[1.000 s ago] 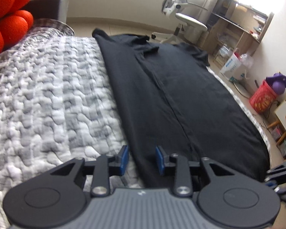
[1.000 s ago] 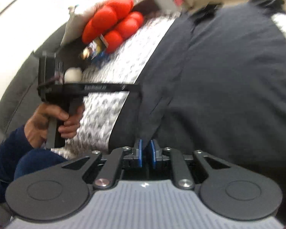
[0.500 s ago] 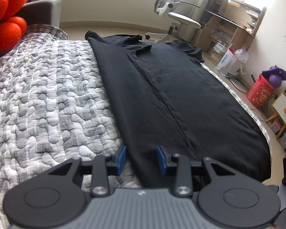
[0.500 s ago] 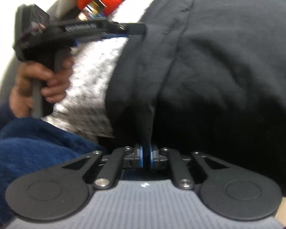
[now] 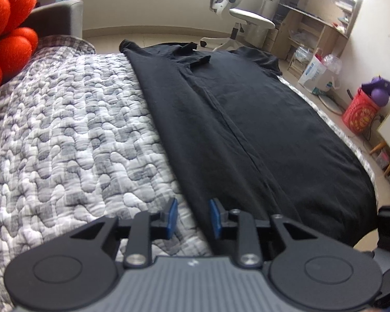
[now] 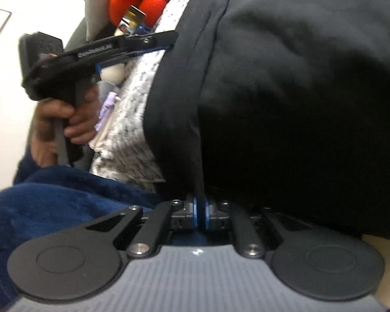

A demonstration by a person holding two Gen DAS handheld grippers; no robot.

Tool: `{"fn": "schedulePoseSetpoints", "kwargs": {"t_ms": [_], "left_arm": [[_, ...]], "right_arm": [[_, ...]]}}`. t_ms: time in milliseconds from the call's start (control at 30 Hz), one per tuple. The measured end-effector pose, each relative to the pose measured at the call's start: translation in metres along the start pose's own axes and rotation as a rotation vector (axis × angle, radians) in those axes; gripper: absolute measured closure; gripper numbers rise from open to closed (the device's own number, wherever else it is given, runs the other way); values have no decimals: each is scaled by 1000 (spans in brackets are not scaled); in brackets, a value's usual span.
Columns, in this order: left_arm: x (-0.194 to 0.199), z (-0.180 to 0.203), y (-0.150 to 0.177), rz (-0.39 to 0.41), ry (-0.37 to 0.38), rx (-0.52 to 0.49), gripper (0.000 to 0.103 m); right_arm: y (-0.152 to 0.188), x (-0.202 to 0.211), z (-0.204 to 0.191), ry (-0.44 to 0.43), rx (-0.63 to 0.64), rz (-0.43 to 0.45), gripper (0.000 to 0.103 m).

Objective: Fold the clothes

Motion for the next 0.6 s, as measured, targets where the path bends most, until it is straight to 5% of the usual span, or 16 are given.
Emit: {"fn": "schedulePoseSetpoints", "kwargs": {"t_ms": [300, 500, 600], "left_arm": [[4, 7, 3, -16, 28, -41, 65], [0, 12, 7, -7, 30, -51, 59], [0, 12, 6, -8, 26, -59, 59]], "right_arm": [[-8, 48, -15, 141, 165, 67, 89], [-56, 80, -37, 228, 328, 211, 88], [-86, 60, -39, 243, 371, 223, 88]]}}
Point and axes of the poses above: each gripper's, at about its wrist camera, not at the fingertips, and x roughly against the way its jaws point, z to its right, y to its underside, the point moved 7 cm from there along -x, roughly the way its jaws point, and after that the axes turned 4 degrees about y, right-handed, at the moved point
